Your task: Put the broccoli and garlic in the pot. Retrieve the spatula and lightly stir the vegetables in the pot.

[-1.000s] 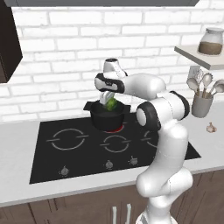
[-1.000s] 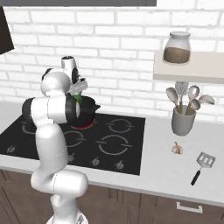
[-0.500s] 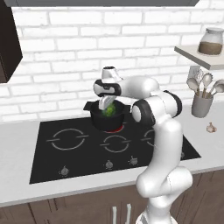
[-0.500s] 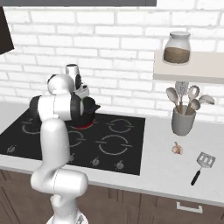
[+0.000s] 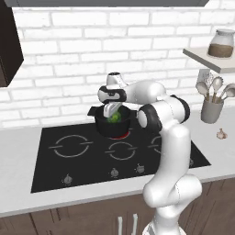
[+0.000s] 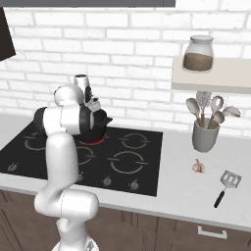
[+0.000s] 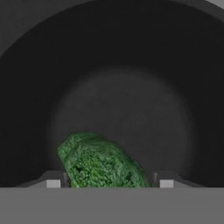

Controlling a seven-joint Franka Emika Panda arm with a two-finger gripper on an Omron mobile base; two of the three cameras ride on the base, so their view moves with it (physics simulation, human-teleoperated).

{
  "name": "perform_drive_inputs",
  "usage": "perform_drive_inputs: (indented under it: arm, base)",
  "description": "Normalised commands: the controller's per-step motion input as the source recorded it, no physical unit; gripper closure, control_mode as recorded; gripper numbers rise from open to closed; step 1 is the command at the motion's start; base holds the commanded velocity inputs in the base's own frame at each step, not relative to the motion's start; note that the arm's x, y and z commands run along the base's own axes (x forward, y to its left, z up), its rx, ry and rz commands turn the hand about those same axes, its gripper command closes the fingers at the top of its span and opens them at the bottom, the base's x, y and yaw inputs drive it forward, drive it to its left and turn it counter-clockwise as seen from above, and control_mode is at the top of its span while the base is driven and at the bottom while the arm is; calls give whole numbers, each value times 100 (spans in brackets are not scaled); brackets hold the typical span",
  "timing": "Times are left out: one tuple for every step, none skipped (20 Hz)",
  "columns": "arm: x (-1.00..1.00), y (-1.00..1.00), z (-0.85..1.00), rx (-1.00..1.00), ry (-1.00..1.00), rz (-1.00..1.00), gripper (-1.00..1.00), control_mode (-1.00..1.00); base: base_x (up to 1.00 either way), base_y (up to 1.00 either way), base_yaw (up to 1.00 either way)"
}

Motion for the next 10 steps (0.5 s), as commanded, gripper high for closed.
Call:
perform_drive_inputs:
  arm:
    - [0, 0, 0, 0, 0, 0, -100, -100]
    - [0, 0, 0, 0, 0, 0, -100, -100]
    - [0, 0, 9, 0, -1, 0, -100, -100]
    - [0, 0, 31, 1, -7, 0, -100, -100]
    - [0, 0, 44, 3, -8, 0, -100, -100]
    - [0, 0, 50, 5, -10, 0, -100, -100]
    - [-4, 0, 55, 6, -13, 0, -100, -100]
    - [-8, 0, 57, 8, -11, 0, -100, -100]
    - [-12, 0, 58, 10, -12, 0, -100, -100]
    - [-13, 0, 59, 12, -13, 0, -100, -100]
  base:
    - [0, 0, 0]
    - [0, 0, 0]
    - [0, 0, 0]
    - [0, 0, 0]
    - [0, 0, 0]
    - [0, 0, 0]
    - [0, 0, 0]
    - [0, 0, 0]
    - [0, 0, 0]
    - [0, 0, 0]
